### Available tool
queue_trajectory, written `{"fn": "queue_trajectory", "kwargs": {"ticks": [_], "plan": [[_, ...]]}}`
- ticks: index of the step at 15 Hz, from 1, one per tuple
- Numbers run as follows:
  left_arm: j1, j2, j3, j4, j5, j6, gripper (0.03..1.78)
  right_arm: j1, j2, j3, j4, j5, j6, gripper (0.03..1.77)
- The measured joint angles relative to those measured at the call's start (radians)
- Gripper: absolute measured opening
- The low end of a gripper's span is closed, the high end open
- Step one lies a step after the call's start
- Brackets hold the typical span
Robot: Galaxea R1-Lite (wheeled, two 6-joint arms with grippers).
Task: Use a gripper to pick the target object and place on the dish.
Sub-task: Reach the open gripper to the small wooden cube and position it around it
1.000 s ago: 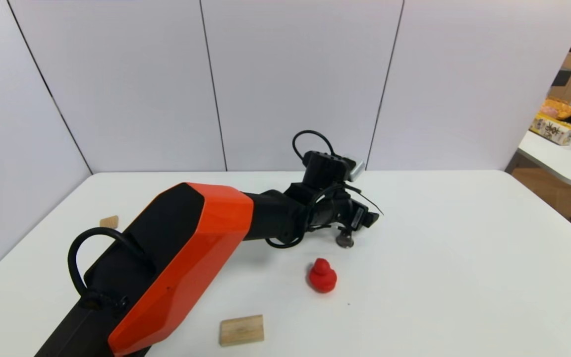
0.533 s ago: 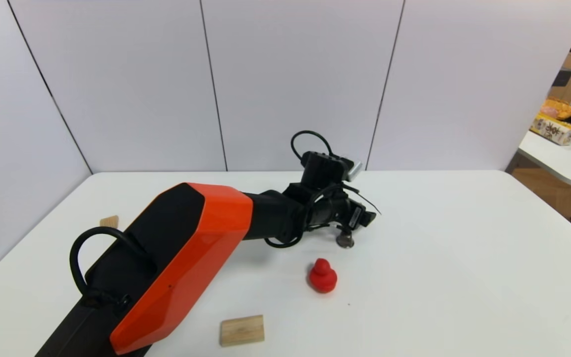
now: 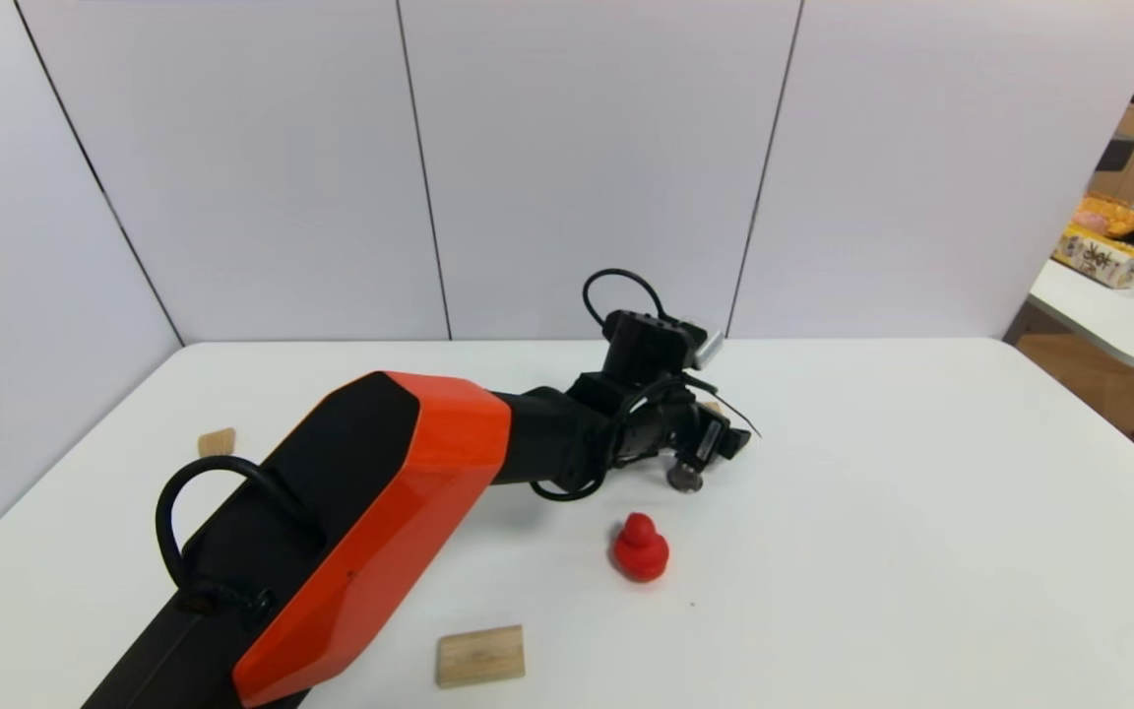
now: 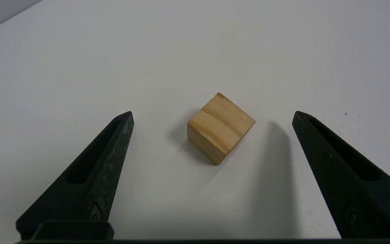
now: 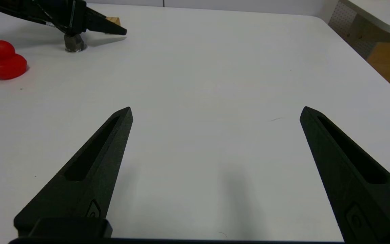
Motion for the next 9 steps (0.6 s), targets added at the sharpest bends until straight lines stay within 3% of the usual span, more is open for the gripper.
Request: {"fn": "queue_trajectory", "kwargs": {"ticks": [9], "plan": [[0.001, 0.007, 0.0, -0.029, 0.002, -0.004, 1.69, 0.0, 0.0, 0.0, 0.0, 0.001, 0.0, 1.71]]}}
